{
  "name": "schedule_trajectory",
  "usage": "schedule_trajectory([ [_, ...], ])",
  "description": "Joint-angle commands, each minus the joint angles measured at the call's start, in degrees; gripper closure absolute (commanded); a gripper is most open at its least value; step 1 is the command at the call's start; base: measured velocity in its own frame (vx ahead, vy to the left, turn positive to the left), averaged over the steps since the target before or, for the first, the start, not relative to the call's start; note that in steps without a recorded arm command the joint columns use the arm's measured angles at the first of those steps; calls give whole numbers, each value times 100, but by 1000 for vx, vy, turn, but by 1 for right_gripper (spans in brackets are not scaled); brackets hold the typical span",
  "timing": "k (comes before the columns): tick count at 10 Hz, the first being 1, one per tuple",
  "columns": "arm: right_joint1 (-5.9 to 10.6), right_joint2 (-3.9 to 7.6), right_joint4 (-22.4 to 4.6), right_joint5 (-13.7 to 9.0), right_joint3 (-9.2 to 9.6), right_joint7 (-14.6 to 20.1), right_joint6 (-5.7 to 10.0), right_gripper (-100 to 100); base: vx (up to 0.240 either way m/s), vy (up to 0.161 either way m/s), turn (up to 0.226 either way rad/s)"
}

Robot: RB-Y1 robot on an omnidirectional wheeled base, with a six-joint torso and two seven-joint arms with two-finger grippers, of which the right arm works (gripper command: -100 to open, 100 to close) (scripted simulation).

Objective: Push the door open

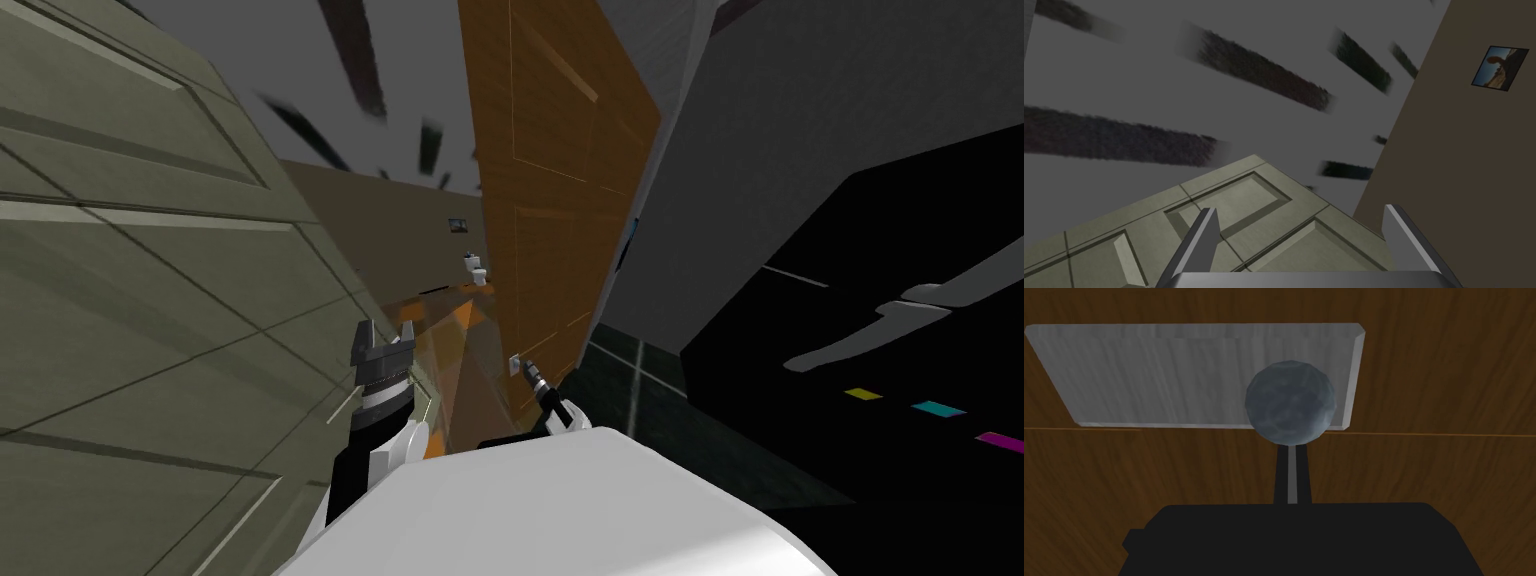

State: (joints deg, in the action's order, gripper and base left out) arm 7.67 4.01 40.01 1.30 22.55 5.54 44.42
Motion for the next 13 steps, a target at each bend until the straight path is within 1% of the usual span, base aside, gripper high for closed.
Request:
schedule_trajectory([
  [1, -20, 17, 25, -6, 14, 18, 0, -100, -65, 14, -52],
  [4, -48, 11, 60, -15, 33, 43, 0, -100, -216, -36, -31],
  [7, -87, -53, 109, -27, 60, 78, -1, -100, -209, -41, -41],
  [8, -88, -30, 128, -24, 56, 73, -19, -100, -83, -22, -4],
  [10, -99, -9, 112, -30, 38, 53, 14, -100, 97, 57, 21],
  [13, -110, -2, 85, -40, 10, 19, 67, -100, 190, 79, 17],
])
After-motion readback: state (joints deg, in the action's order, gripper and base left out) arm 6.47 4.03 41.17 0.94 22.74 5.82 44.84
